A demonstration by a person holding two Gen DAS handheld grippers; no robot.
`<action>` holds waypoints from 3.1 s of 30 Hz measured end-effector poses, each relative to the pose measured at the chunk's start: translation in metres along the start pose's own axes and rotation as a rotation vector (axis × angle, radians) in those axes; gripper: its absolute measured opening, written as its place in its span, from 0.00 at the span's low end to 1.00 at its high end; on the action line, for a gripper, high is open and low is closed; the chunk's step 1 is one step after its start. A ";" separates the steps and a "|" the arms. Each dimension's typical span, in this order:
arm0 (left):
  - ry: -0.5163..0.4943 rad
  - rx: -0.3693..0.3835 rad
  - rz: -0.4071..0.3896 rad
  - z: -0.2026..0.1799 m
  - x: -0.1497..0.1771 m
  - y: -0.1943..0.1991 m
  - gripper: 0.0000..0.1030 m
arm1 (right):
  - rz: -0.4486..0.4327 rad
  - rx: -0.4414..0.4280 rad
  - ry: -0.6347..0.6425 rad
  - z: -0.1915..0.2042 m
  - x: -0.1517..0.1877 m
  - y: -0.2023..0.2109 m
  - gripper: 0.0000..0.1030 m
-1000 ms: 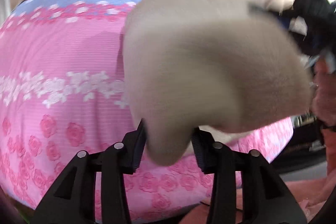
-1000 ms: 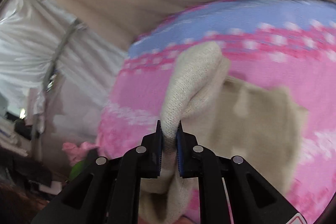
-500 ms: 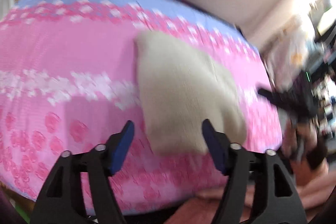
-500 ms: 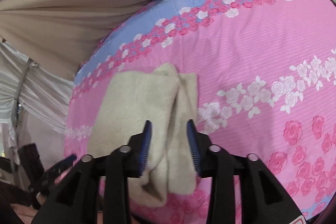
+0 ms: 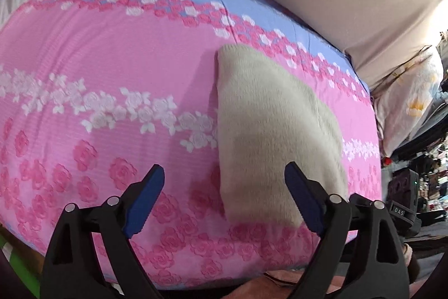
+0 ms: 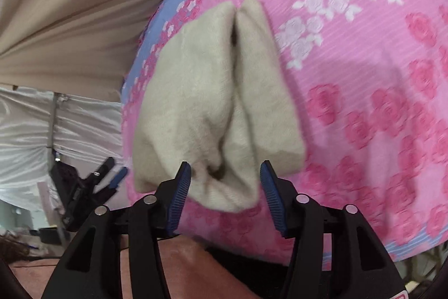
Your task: Fold small clothes
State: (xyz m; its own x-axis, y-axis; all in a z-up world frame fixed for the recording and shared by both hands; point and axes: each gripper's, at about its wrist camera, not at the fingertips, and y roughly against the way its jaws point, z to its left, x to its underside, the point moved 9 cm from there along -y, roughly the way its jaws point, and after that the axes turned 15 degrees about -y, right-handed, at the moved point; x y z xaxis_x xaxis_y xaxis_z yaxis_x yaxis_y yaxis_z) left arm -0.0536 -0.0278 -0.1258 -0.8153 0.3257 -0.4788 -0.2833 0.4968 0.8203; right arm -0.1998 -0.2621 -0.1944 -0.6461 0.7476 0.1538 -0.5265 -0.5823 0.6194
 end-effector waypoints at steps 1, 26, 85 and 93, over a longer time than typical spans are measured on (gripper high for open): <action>0.002 0.013 0.019 -0.002 0.002 -0.004 0.83 | 0.004 -0.018 0.005 0.006 0.002 -0.003 0.61; -0.232 -0.187 0.120 0.006 0.041 -0.044 0.21 | 0.086 0.119 0.531 0.192 0.026 -0.056 0.18; -0.157 -0.195 -0.119 -0.013 -0.054 0.009 0.87 | -0.001 0.049 0.114 0.069 -0.056 -0.070 0.14; -0.132 -0.175 -0.103 -0.021 -0.049 0.001 0.88 | -0.286 0.389 0.476 0.100 -0.084 0.016 0.08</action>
State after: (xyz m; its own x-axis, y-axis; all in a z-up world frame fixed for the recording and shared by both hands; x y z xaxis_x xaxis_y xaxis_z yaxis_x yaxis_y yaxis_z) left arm -0.0242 -0.0607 -0.0949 -0.7077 0.3883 -0.5902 -0.4545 0.3893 0.8012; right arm -0.0992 -0.3021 -0.1203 -0.7310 0.5809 -0.3581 -0.5330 -0.1584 0.8312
